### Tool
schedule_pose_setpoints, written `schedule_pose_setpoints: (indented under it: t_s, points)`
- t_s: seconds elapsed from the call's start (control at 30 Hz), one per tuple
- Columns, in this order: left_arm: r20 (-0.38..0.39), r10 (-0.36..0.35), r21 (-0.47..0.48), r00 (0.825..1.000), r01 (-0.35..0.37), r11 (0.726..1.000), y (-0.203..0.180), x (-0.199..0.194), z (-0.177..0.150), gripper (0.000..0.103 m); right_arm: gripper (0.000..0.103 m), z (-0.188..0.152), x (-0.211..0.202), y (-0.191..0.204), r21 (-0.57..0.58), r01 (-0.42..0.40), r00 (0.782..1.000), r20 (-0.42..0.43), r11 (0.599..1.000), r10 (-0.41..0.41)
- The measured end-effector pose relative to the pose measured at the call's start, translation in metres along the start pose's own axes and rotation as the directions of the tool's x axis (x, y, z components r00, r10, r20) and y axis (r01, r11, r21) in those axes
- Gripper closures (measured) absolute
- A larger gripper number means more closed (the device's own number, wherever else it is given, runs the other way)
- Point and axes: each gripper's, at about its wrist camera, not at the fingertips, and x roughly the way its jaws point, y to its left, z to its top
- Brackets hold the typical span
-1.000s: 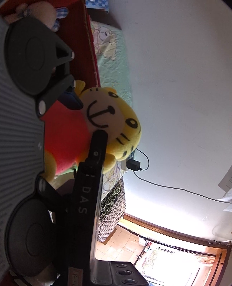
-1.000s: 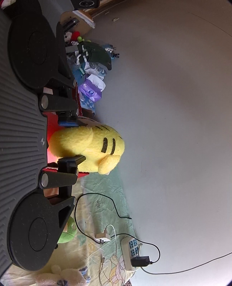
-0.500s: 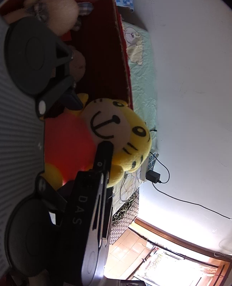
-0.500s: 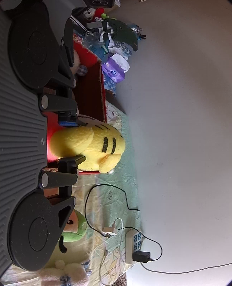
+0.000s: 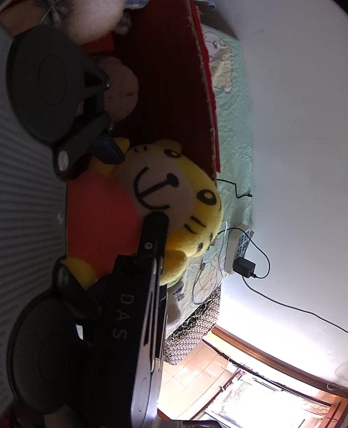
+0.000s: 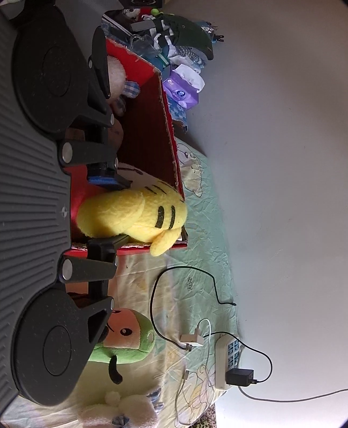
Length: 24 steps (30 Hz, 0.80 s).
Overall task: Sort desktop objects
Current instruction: 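Lift the yellow tiger plush with the right gripper toward the red box, then lower the held yellow tiger plush into the red box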
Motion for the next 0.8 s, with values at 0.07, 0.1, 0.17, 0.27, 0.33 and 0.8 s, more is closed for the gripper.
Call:
schedule_pose_setpoints:
  t_s: [0.07,0.1,0.17,0.27,0.33,0.8]
  points:
    - [0.001,0.003,0.004,1.000,-0.003,1.000,0.0000,-0.0004,0.0005,0.011,0.065,0.0006,0.0010,0.0019,-0.003,0.005,1.000,-0.004,1.000,-0.005]
    - [-0.001,0.003,0.005,1.000,-0.003,1.000,-0.0001,0.0000,0.0008,0.011,0.065,0.0005,0.0017,0.0030,-0.003,0.008,1.000,-0.004,1.000,-0.008]
    - [-0.005,0.007,0.010,1.000,-0.007,1.000,-0.0008,0.0010,0.0019,0.011,0.065,0.0004,0.0027,0.0047,-0.011,0.014,1.000,-0.004,1.000,-0.014]
    - [-0.009,0.015,0.017,1.000,-0.015,1.000,-0.0014,0.0011,0.0025,0.010,0.065,0.0005,0.0038,0.0067,-0.030,0.026,1.000,-0.005,0.999,-0.026]
    - [-0.013,0.016,0.016,1.000,-0.016,1.000,-0.0007,0.0006,0.0027,0.010,0.065,0.0007,0.0041,0.0062,-0.028,0.028,1.000,-0.005,0.999,-0.028]
    - [-0.041,0.085,0.019,0.996,-0.084,0.996,-0.0061,0.0025,0.0055,0.000,0.063,-0.0008,-0.0018,0.0004,0.025,-0.010,1.000,-0.012,1.000,0.010]
